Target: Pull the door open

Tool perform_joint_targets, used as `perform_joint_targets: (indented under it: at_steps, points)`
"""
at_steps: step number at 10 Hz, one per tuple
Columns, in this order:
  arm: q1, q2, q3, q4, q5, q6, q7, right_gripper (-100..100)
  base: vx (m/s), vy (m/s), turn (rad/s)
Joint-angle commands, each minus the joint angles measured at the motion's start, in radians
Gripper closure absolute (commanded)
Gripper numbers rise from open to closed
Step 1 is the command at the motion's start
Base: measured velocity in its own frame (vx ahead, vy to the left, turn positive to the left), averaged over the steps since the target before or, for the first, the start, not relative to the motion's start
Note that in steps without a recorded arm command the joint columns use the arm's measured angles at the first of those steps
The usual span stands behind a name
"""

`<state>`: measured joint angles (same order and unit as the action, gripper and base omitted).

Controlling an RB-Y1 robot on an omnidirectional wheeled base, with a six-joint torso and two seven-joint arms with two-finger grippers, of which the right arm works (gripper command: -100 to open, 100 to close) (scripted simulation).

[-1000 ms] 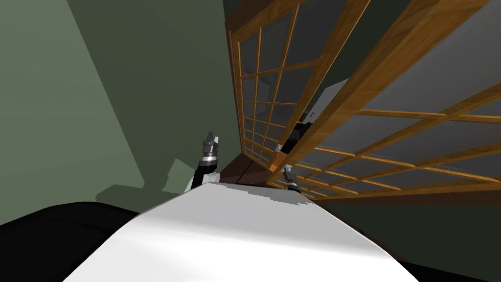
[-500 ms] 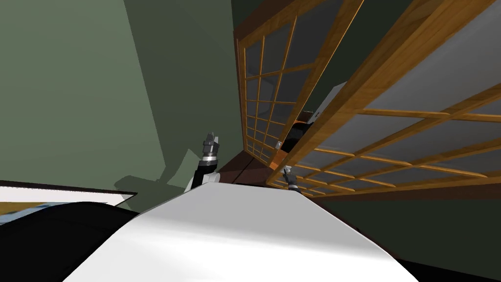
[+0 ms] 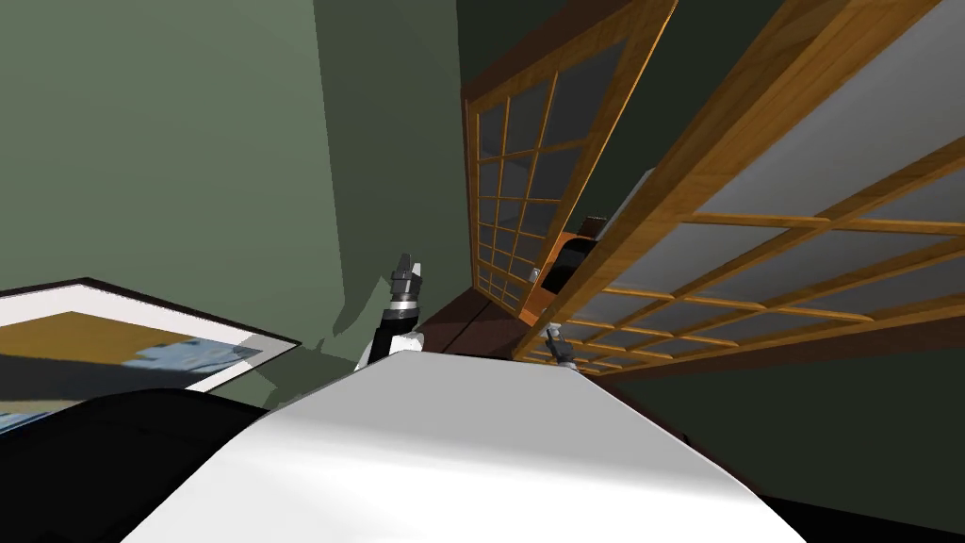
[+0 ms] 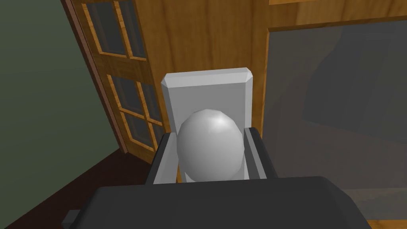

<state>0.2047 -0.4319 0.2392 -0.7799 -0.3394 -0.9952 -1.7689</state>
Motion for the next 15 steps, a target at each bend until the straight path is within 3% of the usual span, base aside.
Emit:
perform_joint_targets:
  at_steps: [1,6,7,8,15]
  points:
    - [0.003,-0.011,0.011,0.011,0.010,-0.031,-0.018,100,-0.223,-0.046,0.132]
    - [0.031,-0.051,0.045,0.029,0.036,-0.105,-0.067,100,-0.223,-0.058,0.137]
    - [0.034,-0.056,0.049,0.031,0.039,-0.113,-0.073,100,-0.200,-0.055,0.069]
    - [0.033,-0.052,0.048,0.027,0.038,-0.100,-0.067,100,-0.092,-0.022,0.011]
    - [0.039,-0.076,0.072,0.080,0.057,-0.179,-0.106,100,-0.198,-0.053,0.148]
